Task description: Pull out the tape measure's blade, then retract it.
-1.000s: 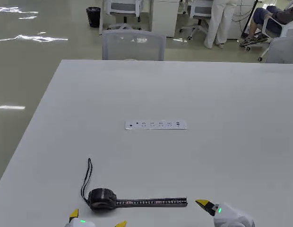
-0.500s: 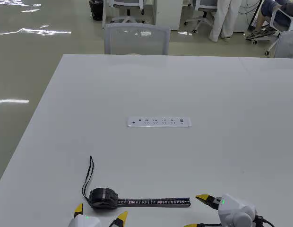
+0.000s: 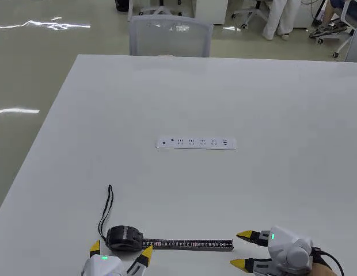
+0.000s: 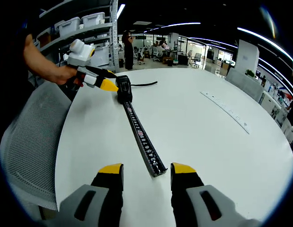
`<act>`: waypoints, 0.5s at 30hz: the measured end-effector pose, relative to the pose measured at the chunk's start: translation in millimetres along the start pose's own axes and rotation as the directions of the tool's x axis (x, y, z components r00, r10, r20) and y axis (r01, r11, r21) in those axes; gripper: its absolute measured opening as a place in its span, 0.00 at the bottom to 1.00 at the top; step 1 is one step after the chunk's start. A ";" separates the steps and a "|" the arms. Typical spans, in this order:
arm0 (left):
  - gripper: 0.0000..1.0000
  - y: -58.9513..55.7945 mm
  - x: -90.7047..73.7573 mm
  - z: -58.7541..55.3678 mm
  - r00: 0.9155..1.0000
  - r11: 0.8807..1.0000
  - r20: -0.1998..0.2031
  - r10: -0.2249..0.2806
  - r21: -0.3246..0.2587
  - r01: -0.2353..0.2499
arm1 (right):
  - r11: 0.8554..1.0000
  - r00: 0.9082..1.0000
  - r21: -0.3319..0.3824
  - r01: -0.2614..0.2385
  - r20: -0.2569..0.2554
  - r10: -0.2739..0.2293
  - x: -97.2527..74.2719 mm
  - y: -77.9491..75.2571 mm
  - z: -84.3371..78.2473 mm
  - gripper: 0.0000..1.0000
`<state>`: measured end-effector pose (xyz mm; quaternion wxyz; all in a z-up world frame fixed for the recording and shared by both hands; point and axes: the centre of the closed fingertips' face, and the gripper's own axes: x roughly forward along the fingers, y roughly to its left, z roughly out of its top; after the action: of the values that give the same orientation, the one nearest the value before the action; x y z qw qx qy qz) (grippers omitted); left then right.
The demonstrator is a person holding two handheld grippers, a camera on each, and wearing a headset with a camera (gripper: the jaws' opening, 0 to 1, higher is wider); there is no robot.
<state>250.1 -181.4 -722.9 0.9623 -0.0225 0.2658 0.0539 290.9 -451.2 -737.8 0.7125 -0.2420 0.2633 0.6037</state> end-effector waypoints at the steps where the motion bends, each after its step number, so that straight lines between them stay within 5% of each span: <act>1: 0.78 -0.1 1.2 -0.3 1.000 1.000 -0.003 0.001 0.001 -0.001 | 1.000 1.000 -0.009 -0.009 -0.005 0.009 1.2 -0.9 -2.2 0.39; 15: 0.72 4.7 17.5 -2.4 0.999 0.997 -0.002 0.054 -0.053 -0.054 | 0.997 0.998 -0.041 -0.064 -0.029 0.063 11.0 -15.1 -17.3 0.34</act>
<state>263.2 -175.3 -734.0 0.9594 -0.0408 0.2652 0.0866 305.8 -457.0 -757.6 0.6841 -0.2566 0.2680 0.6280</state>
